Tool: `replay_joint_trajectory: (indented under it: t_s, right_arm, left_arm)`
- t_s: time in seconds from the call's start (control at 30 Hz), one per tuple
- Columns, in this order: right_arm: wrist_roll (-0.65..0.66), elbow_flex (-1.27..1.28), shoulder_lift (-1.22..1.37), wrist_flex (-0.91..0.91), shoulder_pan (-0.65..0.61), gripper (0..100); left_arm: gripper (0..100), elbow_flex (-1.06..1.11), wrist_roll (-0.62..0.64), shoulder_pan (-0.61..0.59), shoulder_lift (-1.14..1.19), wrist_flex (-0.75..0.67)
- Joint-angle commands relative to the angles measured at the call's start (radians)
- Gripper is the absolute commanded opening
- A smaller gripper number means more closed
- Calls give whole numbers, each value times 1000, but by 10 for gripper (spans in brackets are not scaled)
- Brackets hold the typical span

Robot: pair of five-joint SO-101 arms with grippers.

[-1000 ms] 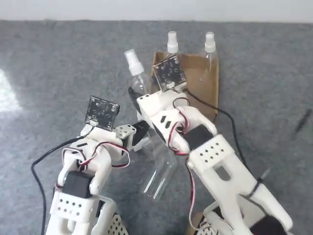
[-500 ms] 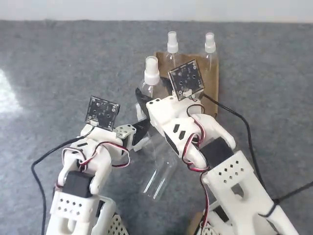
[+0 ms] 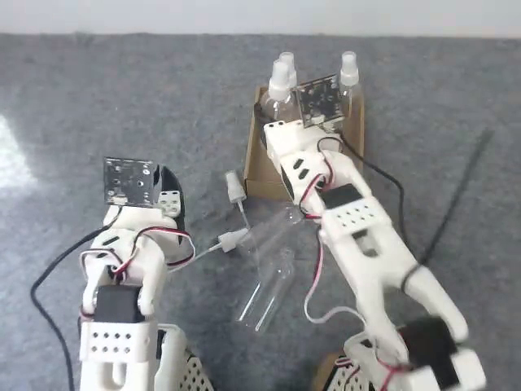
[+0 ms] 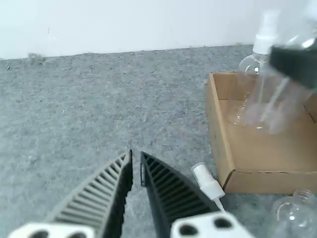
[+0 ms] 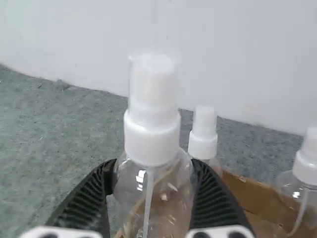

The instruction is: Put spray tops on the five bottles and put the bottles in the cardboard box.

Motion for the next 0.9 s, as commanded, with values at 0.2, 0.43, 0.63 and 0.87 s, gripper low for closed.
replay_joint_trajectory:
  t_s: [0.2,0.43,0.63,0.87]
  right_arm:
    - [23,-51,222,-229,25,6]
    - [23,-55,275,-271,54,6]
    - [21,-57,297,-271,50,6]
    - [23,-64,360,-349,39,6]
  left_arm:
    - [12,-10,17,-5,-14,-29]
    - [12,-10,18,-5,-14,-28]
    - [12,-10,21,-5,-14,-26]
    - [12,-10,21,-5,-14,-23]
